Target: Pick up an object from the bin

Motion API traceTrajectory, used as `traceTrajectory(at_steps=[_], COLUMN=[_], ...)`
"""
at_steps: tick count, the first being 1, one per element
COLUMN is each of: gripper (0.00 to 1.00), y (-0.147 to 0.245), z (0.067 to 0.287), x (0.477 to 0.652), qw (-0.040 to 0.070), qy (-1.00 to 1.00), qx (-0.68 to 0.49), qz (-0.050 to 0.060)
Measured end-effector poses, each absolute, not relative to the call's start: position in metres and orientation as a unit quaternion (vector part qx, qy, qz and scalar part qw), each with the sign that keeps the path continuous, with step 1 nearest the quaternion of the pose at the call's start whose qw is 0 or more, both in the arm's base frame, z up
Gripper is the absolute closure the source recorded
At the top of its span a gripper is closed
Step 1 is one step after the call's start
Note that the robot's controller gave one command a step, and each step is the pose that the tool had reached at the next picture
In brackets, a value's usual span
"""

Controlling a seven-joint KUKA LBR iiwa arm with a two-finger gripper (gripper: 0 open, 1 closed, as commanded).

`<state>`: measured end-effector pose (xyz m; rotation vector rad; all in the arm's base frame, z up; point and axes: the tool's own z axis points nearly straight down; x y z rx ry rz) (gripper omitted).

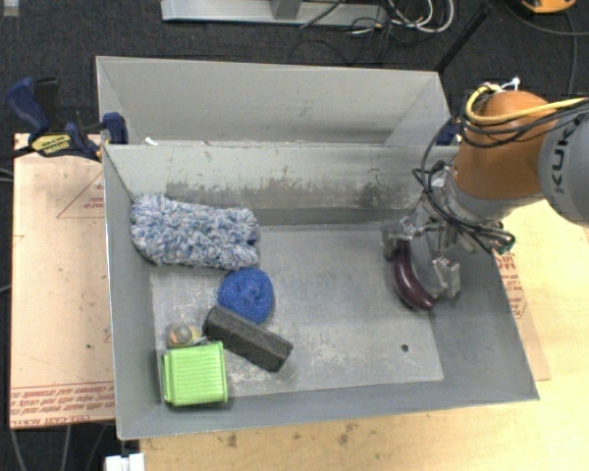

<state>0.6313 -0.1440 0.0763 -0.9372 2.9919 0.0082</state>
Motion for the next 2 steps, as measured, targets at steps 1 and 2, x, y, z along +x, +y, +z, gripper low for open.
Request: traceTrajectory(at_steps=[1, 2], gripper=[0.0, 1.0], y=[-0.134, -0.135], z=[0.075, 0.074], x=[0.598, 0.547], qw=[0.002, 0.0], qy=[0.94, 0.902], qx=[-0.341, -0.432], qz=[0.002, 0.002])
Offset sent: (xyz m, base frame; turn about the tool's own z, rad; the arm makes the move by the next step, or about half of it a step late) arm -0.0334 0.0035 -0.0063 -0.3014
